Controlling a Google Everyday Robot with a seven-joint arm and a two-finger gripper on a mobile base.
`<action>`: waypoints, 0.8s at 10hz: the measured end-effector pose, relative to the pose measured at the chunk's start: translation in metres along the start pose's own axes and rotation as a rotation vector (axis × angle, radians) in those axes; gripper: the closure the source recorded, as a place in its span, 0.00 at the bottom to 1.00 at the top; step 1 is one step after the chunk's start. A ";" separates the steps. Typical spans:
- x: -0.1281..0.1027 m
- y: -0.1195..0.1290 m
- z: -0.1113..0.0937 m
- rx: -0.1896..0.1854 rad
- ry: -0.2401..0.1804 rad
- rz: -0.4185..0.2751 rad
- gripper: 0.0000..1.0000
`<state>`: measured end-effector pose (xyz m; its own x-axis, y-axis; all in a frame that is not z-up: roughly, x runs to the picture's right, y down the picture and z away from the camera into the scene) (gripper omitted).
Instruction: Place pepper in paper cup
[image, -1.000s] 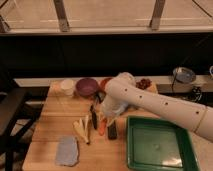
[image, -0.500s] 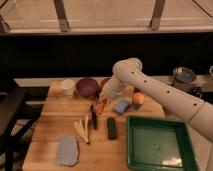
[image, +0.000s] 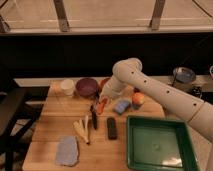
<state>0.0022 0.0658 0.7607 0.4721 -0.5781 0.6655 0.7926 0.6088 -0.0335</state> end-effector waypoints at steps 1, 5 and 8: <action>0.007 -0.009 0.001 0.008 0.018 -0.009 1.00; 0.051 -0.072 0.008 0.036 0.073 -0.080 1.00; 0.073 -0.131 0.014 0.074 0.111 -0.113 1.00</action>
<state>-0.0724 -0.0486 0.8236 0.4247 -0.6989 0.5755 0.8143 0.5727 0.0947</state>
